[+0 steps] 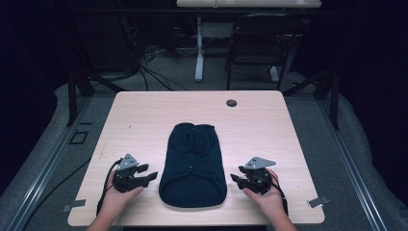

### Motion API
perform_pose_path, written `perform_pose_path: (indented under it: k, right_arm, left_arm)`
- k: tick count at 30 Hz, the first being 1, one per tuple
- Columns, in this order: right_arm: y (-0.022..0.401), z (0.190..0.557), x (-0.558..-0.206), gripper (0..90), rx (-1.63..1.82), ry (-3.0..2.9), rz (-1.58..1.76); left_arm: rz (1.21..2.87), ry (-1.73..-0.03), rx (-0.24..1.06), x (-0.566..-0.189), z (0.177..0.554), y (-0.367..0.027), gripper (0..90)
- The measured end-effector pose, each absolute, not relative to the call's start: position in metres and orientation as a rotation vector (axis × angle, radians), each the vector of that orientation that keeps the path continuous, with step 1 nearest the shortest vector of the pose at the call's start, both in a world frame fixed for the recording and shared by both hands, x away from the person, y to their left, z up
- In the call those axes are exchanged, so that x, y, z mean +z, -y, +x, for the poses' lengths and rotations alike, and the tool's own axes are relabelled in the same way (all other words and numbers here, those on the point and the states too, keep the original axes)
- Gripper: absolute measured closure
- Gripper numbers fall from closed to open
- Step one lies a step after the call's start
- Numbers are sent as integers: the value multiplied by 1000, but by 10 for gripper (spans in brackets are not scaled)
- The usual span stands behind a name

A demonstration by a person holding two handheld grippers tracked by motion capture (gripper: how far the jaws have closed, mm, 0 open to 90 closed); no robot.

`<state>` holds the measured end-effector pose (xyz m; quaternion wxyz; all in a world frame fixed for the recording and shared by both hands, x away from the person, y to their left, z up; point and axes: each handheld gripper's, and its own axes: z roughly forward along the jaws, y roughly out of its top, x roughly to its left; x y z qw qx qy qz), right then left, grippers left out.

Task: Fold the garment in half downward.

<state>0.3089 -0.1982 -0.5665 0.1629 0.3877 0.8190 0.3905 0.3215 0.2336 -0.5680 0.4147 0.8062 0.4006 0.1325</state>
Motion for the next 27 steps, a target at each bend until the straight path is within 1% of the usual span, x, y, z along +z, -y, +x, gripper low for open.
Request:
perform_pose_path:
  k: [3,8,16,17,21,22,24,27]
  right_arm:
    - [198,309,-566,550,1110,-2351,1088]
    - [194,309,-567,555,1094,-2366,1077]
    - [182,311,-564,443,1034,-2435,929]
    - [180,313,-562,444,1024,-2442,933]
    - [178,320,-560,451,1031,-2440,967]
    - [177,324,-558,473,1050,-2434,1000]
    - [177,326,-557,480,1064,-2434,1016]
    - [174,334,-553,508,1063,-2429,1035]
  left_arm:
    - [2052,-990,337,-569,322,-231,478]
    - [2052,-970,330,-568,322,-227,482]
    - [2048,-968,286,-566,331,-219,479]
    - [2037,-980,249,-565,337,-217,479]
    - [2010,-1007,225,-562,345,-216,485]
    - [1993,-1007,212,-559,350,-215,493]
    - [2001,-1006,214,-558,352,-214,549]
    - [2056,-963,253,-557,360,-208,573]
